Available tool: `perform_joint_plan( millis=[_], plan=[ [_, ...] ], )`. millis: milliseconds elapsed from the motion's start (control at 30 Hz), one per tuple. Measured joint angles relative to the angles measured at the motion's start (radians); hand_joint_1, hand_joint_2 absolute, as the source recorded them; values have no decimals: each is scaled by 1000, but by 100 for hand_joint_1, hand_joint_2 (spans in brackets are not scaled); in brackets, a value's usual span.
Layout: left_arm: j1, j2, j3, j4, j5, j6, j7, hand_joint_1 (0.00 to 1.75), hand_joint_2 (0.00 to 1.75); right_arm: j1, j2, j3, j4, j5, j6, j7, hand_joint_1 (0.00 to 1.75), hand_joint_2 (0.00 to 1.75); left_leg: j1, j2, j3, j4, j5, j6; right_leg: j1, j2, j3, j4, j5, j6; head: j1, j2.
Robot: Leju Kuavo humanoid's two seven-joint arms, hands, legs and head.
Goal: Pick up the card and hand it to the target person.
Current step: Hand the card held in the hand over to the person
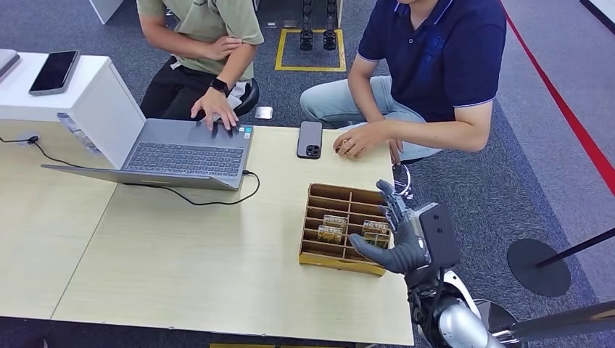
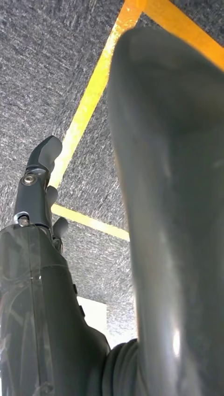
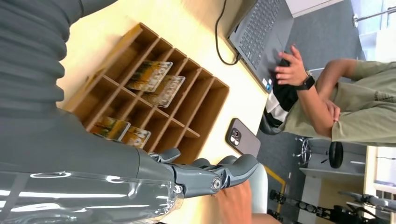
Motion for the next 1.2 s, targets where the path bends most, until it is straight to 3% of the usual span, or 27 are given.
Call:
perform_joint_plan(
  millis=[367,1200],
  plan=[
    [0,-1,13,0,2,1,0,0,0,89,-35,-11,-41,-71,-23,-66,0,175,0,0,0,0,0,0,0,0,0,0,0,0,0,0],
    [0,-2,14,0,2,1,0,0,0,108,-39,-13,-43,-88,-31,-75,0,175,0,0,0,0,0,0,0,1,0,0,0,0,0,0]
  ],
)
